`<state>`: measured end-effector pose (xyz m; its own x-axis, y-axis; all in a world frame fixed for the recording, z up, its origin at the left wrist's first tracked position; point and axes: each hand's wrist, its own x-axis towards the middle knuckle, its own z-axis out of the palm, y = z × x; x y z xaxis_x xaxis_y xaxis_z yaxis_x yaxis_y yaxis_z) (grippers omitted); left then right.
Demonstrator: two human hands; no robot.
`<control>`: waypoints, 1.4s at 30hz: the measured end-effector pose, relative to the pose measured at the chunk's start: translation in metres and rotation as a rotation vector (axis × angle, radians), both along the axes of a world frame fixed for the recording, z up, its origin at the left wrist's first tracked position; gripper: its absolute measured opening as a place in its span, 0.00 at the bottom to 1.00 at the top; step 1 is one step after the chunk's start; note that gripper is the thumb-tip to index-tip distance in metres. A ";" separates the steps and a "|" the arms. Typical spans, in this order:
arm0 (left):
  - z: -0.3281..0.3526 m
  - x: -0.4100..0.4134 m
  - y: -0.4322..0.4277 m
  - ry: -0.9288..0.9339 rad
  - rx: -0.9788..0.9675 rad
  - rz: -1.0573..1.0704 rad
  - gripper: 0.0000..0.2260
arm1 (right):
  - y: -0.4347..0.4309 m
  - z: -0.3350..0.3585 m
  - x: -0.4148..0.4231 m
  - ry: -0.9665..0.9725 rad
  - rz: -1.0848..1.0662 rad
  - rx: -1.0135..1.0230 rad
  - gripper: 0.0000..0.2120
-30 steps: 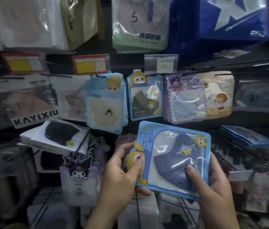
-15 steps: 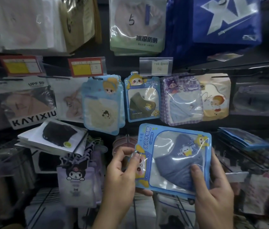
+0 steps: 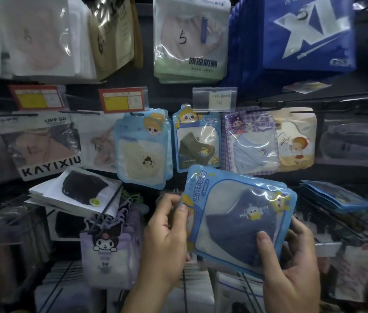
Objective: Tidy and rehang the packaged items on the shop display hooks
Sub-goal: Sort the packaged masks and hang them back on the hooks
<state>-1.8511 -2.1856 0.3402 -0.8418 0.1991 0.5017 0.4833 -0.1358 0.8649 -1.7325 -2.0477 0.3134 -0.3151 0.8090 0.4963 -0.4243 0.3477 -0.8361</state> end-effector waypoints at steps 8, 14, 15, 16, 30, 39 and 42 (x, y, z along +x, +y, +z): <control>0.043 -0.015 -0.006 0.287 -0.163 0.099 0.11 | 0.009 0.025 0.000 0.011 -0.067 0.106 0.26; 0.109 -0.026 -0.008 0.593 -0.489 0.162 0.09 | 0.024 0.104 -0.002 -0.128 -0.172 0.724 0.23; 0.119 -0.028 -0.005 0.616 -0.524 0.158 0.09 | 0.025 0.115 -0.009 -0.142 -0.132 0.776 0.22; 0.127 -0.030 -0.004 0.637 -0.550 0.155 0.09 | 0.027 0.124 -0.019 -0.140 -0.095 0.804 0.21; 0.153 -0.072 0.034 0.584 -0.266 0.208 0.12 | 0.067 0.144 -0.124 0.209 0.242 0.399 0.17; 0.150 -0.102 0.040 0.757 0.030 0.233 0.11 | 0.072 0.151 -0.136 0.287 0.170 0.410 0.11; 0.151 -0.104 0.041 0.794 0.041 0.201 0.11 | 0.074 0.150 -0.136 0.312 0.160 0.411 0.10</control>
<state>-1.9548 -2.1444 0.4915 -0.2508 0.0506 0.9667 0.9679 -0.0051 0.2514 -1.8689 -1.9741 0.4633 -0.2053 0.4827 0.8514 -0.7055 0.5300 -0.4706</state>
